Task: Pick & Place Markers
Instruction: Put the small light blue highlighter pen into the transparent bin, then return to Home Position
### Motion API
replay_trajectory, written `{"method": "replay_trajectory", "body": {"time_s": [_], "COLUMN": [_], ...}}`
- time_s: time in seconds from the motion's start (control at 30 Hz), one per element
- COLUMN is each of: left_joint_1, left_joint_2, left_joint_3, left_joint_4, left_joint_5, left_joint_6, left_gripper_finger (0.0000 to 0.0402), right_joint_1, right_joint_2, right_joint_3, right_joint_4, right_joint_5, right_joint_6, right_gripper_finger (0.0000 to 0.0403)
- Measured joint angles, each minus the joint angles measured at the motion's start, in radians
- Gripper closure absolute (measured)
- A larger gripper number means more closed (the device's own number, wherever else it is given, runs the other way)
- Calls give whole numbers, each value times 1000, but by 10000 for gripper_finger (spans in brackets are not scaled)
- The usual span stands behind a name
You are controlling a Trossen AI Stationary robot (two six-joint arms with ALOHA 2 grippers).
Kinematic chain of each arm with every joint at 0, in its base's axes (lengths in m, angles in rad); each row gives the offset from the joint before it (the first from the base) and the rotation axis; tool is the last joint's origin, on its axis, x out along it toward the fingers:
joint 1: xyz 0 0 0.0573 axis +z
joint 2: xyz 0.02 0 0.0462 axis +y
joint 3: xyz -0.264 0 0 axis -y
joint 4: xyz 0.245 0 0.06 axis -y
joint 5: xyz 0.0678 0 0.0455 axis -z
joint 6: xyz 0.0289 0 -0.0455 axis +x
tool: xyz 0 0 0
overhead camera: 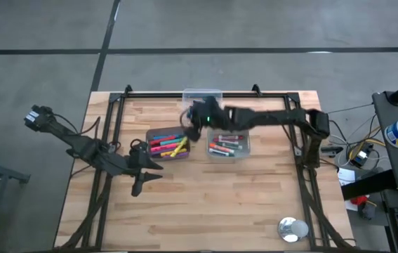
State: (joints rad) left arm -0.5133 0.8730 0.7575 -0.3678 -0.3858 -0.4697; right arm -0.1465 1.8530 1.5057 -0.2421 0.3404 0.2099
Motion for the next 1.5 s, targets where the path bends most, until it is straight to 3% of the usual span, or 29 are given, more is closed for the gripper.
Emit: {"method": "replay_trajectory", "body": {"time_s": [0.3, 0.8, 1.23, 1.5], "left_joint_1": [0, -1, -1, -1], "left_joint_2": [-47, -96, -196, -381], "left_joint_3": [-48, -52, -161, -281], "left_joint_4": [102, 116, 226, 304], "left_joint_5": [3, 0, 0, 2], "left_joint_6": [5, 30, 82, 185], "left_gripper_finger": [264, 264, 264, 264], "right_joint_1": [-232, -304, -329, -272], "right_joint_2": [44, 161, 153, 91], "right_joint_3": [23, 27, 26, 17], "right_joint_4": [-58, -78, -150, -151], "right_joint_5": [-94, -101, -138, -272], "right_joint_6": [-59, -55, -54, -138], "right_gripper_finger": [351, 346, 191, 185]}}
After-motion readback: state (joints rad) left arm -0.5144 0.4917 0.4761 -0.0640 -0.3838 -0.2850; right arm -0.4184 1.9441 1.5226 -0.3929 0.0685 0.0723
